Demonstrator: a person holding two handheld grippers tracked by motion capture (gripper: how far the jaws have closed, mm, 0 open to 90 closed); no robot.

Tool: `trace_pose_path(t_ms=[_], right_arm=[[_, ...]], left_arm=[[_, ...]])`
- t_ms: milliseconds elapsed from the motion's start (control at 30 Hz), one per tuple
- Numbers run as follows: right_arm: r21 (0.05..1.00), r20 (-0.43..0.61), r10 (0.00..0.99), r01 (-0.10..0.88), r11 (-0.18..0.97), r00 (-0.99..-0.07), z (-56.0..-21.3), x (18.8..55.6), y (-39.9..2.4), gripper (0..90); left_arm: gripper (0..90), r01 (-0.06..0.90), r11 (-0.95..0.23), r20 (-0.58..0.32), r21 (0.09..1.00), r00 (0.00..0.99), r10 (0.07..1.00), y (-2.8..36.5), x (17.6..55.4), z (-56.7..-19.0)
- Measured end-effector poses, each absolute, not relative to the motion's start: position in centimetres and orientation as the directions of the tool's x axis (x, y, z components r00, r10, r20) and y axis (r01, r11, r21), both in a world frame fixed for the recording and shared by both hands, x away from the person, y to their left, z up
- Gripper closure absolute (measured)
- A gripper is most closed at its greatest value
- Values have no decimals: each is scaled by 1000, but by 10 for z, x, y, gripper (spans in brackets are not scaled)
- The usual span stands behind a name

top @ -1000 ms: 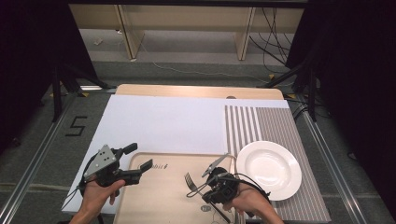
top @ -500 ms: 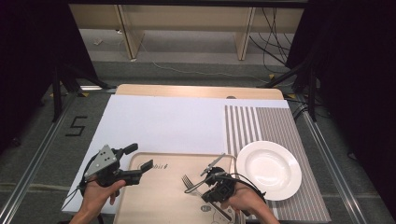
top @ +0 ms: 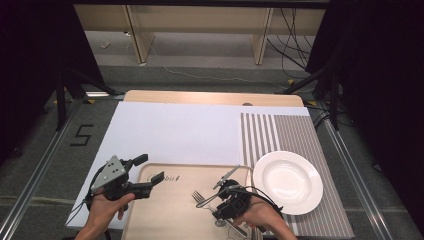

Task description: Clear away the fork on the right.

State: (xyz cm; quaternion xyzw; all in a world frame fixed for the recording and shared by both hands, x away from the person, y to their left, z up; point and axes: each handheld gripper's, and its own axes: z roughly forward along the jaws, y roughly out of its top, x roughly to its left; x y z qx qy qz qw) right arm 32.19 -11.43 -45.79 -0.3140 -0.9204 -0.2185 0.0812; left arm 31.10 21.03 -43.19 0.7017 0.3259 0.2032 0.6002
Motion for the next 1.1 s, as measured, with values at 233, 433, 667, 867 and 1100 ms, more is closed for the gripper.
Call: trace_pose_path(t_ms=[233,433,667,867,1100], right_arm=[[392,308,519,603,695,-798,-451,319,-113,422],[435,278,492,565,701,-825,-450,314,-103,559],[411,215,485,529,742,-848,-458,309,-87,815],[387,165,501,523,760,-850,-464,312,-82,900],[385,120,531,532,754,-839,-463,318,-90,900]], left_arm=[[170,212,-59,-112,975,710,696,209,312,-433],[170,227,-59,-120,972,697,707,211,313,-433],[174,218,-51,-116,975,687,717,212,313,-433],[175,213,-54,-112,976,691,714,212,313,-433],[176,216,-52,-115,975,689,715,212,312,-432]])
